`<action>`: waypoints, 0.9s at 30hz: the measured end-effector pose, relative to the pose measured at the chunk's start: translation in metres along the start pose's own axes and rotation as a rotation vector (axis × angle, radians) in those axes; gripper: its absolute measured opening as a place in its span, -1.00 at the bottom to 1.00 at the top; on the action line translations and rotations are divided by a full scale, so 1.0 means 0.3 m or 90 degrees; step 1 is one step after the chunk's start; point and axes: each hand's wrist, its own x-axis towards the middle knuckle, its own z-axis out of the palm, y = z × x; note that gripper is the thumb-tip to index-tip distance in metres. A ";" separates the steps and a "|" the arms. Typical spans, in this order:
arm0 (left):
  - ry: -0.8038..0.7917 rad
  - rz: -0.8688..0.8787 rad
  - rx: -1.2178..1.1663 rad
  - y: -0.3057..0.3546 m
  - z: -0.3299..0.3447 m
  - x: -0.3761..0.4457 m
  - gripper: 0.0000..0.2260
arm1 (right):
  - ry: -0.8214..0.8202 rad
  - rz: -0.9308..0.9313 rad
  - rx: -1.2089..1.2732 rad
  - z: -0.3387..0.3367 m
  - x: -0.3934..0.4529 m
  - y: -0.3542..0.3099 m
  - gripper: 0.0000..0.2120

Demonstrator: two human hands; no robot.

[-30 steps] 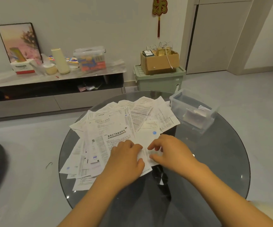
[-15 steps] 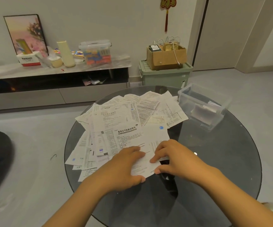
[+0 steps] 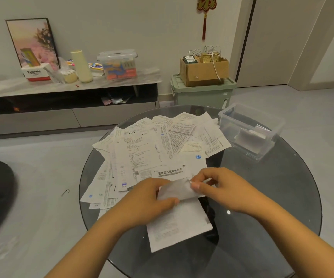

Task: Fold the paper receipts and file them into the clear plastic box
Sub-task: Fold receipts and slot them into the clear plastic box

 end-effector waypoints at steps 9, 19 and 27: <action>0.206 -0.076 -0.077 -0.026 0.044 0.056 -0.66 | 0.076 0.066 0.080 0.055 0.030 -0.015 -0.70; 0.227 -0.031 0.172 -0.060 0.063 0.068 -0.26 | 0.128 0.050 -0.161 0.127 0.079 0.017 -0.33; 0.095 0.052 0.288 -0.092 0.054 0.068 -0.55 | 0.039 -0.068 -0.307 0.103 0.076 0.015 -0.57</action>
